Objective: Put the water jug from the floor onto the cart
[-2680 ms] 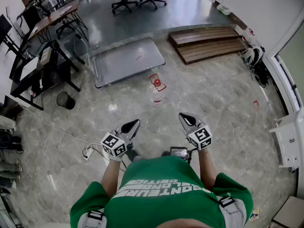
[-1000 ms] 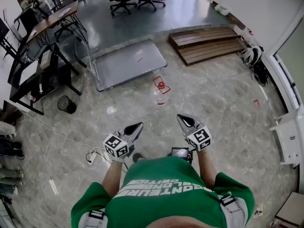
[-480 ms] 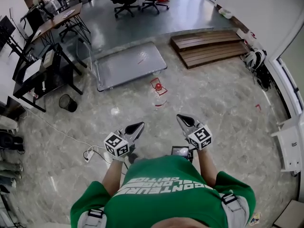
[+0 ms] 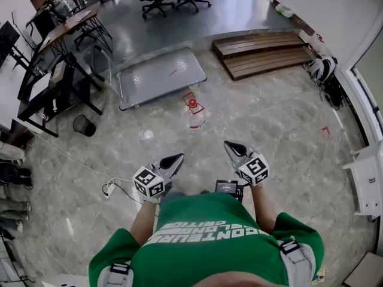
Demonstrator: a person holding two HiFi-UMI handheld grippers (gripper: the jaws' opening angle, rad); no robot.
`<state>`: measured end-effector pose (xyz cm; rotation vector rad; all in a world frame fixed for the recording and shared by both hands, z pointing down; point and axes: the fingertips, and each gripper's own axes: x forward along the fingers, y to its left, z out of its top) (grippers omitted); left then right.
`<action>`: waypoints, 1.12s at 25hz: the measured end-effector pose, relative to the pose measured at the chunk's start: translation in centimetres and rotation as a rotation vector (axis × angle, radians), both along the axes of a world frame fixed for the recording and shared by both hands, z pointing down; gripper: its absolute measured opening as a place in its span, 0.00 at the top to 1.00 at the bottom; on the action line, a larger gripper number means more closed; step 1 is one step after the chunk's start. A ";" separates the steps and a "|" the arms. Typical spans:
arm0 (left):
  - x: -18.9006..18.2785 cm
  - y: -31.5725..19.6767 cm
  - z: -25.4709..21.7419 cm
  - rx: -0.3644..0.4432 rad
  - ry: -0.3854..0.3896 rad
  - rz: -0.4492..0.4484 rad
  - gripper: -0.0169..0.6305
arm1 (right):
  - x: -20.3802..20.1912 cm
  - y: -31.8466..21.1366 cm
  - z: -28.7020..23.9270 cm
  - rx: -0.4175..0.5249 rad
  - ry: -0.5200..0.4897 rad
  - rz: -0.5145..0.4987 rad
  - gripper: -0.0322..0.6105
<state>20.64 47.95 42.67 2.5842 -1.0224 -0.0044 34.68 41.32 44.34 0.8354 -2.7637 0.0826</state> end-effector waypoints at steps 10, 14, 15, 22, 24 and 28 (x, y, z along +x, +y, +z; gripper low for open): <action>1.7 -2.2 1.3 -0.041 -0.011 0.065 0.95 | 0.9 -1.8 1.4 -0.031 -0.003 0.032 0.96; 1.3 -4.5 1.8 -0.045 0.003 0.083 0.95 | 0.6 -3.2 1.5 -0.032 0.008 0.044 0.96; 1.2 -5.3 1.8 -0.043 0.009 0.086 0.95 | 0.5 -3.8 1.5 -0.033 0.009 0.049 0.96; -1.2 -11.3 1.3 -0.022 0.034 0.096 0.95 | -0.7 -9.6 0.3 -0.022 -0.009 0.098 0.96; -2.1 -12.9 1.0 -0.012 0.033 0.102 0.95 | -1.5 -11.1 0.0 -0.016 -0.005 0.103 0.96; -3.7 -15.9 0.5 0.000 0.039 0.109 0.95 | -3.3 -13.8 -0.2 -0.018 0.005 0.108 0.96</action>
